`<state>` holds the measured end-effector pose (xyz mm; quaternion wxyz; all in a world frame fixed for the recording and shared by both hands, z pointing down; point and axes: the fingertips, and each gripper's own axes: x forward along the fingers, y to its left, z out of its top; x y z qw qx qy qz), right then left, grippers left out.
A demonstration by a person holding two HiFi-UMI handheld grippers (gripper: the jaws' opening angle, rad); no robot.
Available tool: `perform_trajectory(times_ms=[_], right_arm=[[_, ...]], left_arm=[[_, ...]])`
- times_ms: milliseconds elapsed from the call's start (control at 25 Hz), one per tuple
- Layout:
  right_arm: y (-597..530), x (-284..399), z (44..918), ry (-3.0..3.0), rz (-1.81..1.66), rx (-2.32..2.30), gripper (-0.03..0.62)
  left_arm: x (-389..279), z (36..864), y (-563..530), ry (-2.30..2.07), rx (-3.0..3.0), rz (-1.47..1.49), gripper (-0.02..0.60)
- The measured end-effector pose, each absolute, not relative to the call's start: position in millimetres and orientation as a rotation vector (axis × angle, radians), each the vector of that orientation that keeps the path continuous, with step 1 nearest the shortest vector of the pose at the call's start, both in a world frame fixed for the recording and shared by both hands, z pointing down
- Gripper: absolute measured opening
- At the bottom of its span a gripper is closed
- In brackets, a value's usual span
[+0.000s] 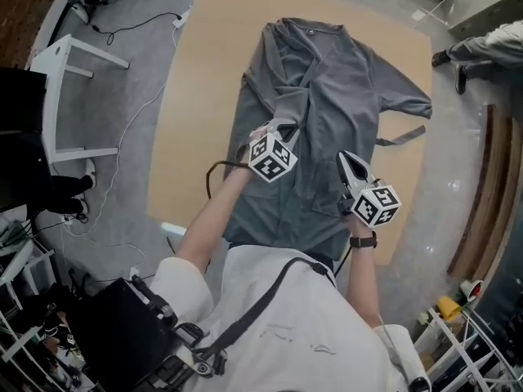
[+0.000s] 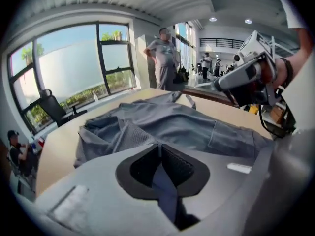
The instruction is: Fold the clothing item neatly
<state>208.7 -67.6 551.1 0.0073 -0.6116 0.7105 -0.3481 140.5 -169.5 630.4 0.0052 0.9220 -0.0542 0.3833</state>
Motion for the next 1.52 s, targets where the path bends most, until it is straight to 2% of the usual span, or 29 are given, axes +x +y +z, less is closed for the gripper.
perform_trajectory(times_ms=[200,400,680,880,960,1000,1040,1080,1200,1360,1520], right_arm=[[-52.0,216.2,553.0,2.189,-1.091,-1.947,0.011],[-40.8,208.3,565.6,2.179,-1.145,-1.925,0.011],[-53.2,187.0,567.7,2.228,-1.154,-1.868,0.015],[-56.8,187.7,557.9,2.243,-1.132,-1.875,0.015],[-54.5,193.1,559.6,2.23,-1.143,-1.882,0.015],[-53.7,195.6,561.8,2.22,-1.15,-1.885,0.015],[-53.4,197.7,564.1,2.21,-1.153,-1.887,0.015],[-53.4,199.3,566.0,2.2,-1.154,-1.889,0.015],[-53.9,203.6,568.7,2.174,-1.143,-1.891,0.015],[-52.1,218.8,570.1,2.117,-1.12,-1.907,0.015],[-37.7,246.3,563.7,2.046,-1.092,-1.956,0.017]], left_arm=[[131.4,650.4,-176.3,-0.292,2.696,1.146,0.107],[96.1,642.0,-233.9,-0.544,2.566,1.074,0.127],[96.1,690.8,-229.1,-0.534,2.348,1.137,0.152],[96.6,705.9,-211.1,-0.566,2.278,1.116,0.144],[100.2,705.9,-210.2,-0.589,2.273,1.108,0.106],[101.1,704.3,-212.5,-0.606,2.281,1.099,0.046],[101.9,701.2,-215.5,-0.614,2.293,1.075,0.015],[102.8,694.9,-219.2,-0.613,2.309,1.032,0.014],[103.6,649.4,-236.0,-0.604,2.379,0.845,0.012],[117.8,545.4,-254.2,-0.535,2.553,0.635,0.012],[166.0,471.9,-218.8,-0.287,2.752,0.655,0.012]])
